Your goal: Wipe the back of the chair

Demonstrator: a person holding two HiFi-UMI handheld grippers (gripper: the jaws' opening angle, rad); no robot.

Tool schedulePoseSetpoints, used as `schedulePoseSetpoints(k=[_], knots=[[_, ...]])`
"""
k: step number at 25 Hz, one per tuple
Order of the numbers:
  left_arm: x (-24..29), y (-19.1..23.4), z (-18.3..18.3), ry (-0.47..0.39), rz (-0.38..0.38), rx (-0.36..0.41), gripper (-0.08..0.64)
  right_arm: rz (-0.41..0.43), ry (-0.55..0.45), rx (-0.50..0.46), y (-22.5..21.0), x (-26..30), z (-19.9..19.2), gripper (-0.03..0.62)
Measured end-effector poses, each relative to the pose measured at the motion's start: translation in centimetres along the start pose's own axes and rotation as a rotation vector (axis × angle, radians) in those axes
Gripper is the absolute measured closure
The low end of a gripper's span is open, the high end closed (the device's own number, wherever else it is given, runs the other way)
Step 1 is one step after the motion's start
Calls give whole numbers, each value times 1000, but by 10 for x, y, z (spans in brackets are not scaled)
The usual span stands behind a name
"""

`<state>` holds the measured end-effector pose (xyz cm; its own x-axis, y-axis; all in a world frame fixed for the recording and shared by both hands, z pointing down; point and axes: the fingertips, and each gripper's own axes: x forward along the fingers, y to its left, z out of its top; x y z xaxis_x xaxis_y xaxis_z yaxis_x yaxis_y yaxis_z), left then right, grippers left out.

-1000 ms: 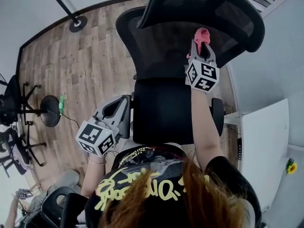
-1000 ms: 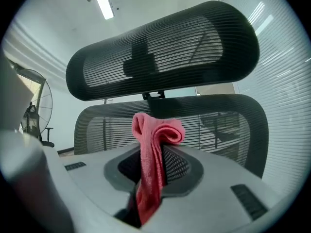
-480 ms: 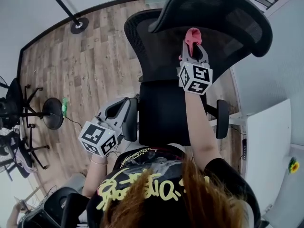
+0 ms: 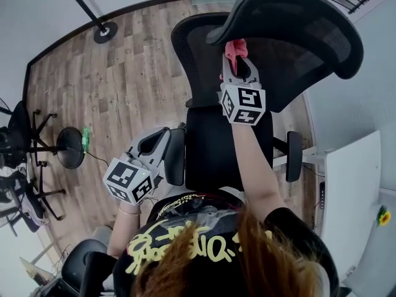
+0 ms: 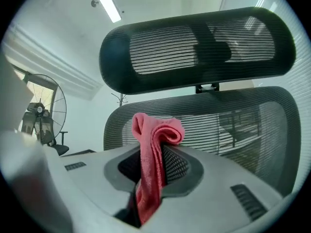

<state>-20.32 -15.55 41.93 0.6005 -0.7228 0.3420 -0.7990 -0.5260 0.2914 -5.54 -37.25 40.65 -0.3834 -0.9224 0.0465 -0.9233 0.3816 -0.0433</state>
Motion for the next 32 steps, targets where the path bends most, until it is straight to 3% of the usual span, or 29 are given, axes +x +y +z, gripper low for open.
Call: schedulePoseSetpoints(k=[32], knots=[[-21,41,-8,10,33,-21,571,193,14,-29,114,37,-14,520]])
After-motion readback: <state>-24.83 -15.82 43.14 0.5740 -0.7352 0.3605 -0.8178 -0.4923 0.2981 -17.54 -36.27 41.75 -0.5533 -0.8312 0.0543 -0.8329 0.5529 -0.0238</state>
